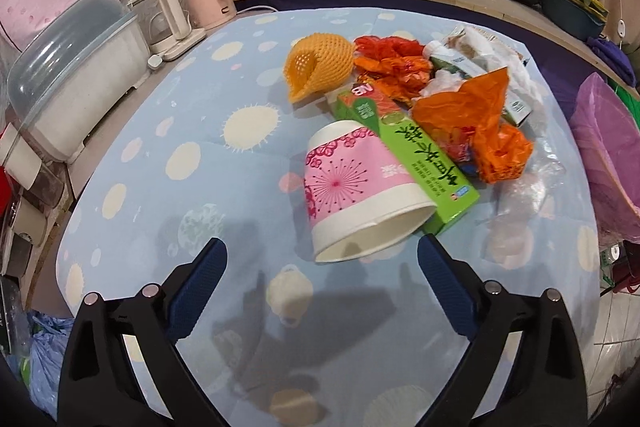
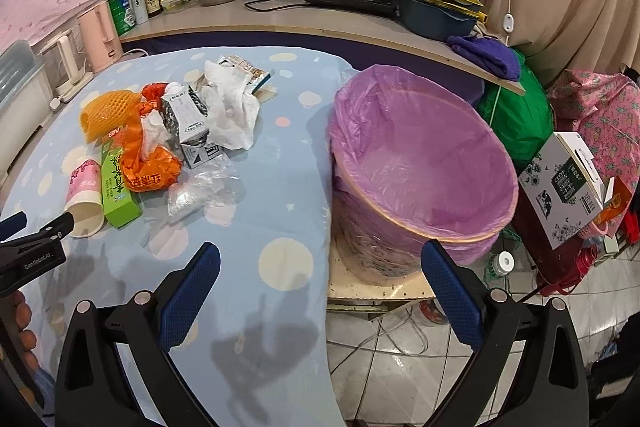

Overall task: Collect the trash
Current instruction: 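Grasp the pink paper cup with the left tool while the right tool grasps the clear plastic bag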

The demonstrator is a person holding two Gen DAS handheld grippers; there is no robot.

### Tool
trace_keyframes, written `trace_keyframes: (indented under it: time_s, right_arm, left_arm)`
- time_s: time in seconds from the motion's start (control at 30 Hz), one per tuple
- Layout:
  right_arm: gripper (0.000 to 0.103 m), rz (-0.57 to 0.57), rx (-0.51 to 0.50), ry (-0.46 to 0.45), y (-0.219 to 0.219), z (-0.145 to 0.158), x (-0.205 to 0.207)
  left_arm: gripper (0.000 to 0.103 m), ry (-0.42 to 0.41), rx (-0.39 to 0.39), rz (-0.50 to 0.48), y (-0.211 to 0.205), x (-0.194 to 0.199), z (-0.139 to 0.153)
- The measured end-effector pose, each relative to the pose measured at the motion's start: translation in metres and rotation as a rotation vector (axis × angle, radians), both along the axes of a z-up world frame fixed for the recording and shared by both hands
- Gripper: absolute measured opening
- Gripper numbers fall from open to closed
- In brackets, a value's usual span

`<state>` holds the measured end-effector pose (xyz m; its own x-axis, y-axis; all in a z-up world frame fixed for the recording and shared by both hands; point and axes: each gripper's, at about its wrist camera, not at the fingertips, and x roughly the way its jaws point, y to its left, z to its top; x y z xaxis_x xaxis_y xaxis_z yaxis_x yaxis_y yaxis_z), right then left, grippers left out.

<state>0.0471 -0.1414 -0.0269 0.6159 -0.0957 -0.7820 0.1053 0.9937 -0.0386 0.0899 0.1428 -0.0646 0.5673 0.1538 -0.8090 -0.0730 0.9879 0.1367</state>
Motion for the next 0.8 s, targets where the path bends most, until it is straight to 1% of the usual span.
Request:
trace_keyframes:
  time_s: [0.2, 0.33, 0.4, 0.43, 0.47, 0.6, 0.7, 0.77, 0.8]
  right_arm:
    - [0.096, 0.045, 0.008, 0.024, 0.028, -0.012, 0.028]
    - [0.096, 0.064, 0.01, 0.032, 0.042, -0.017, 0.044]
    - [0.096, 0.071, 0.015, 0.027, 0.047, -0.02, 0.052]
    - [0.096, 0.073, 0.019, 0.03, 0.049, -0.023, 0.055]
    - [0.096, 0.077, 0.027, 0.04, 0.052, -0.027, 0.059]
    - [0.095, 0.08, 0.093, 0.058, 0.056, -0.036, 0.07]
    - [0.095, 0.077, 0.121, 0.065, 0.058, -0.04, 0.077]
    - [0.09, 0.072, 0.146, 0.077, 0.059, -0.045, 0.083]
    - [0.087, 0.072, 0.169, 0.085, 0.06, -0.048, 0.086]
  left_arm:
    - [0.088, 0.036, -0.014, -0.016, 0.011, 0.012, -0.023]
    - [0.086, 0.044, -0.031, -0.026, 0.014, 0.017, -0.029]
    - [0.079, 0.055, -0.054, -0.032, 0.015, 0.022, -0.033]
    - [0.072, 0.062, -0.067, -0.034, 0.016, 0.025, -0.034]
    - [0.068, 0.071, -0.083, -0.037, 0.016, 0.027, -0.036]
    - [0.069, 0.075, -0.11, -0.059, 0.013, 0.029, -0.034]
    - [0.077, 0.081, -0.137, -0.085, 0.012, 0.024, -0.029]
    - [0.087, 0.074, -0.163, -0.105, 0.013, 0.016, -0.023]
    - [0.087, 0.067, -0.177, -0.112, 0.014, 0.013, -0.019]
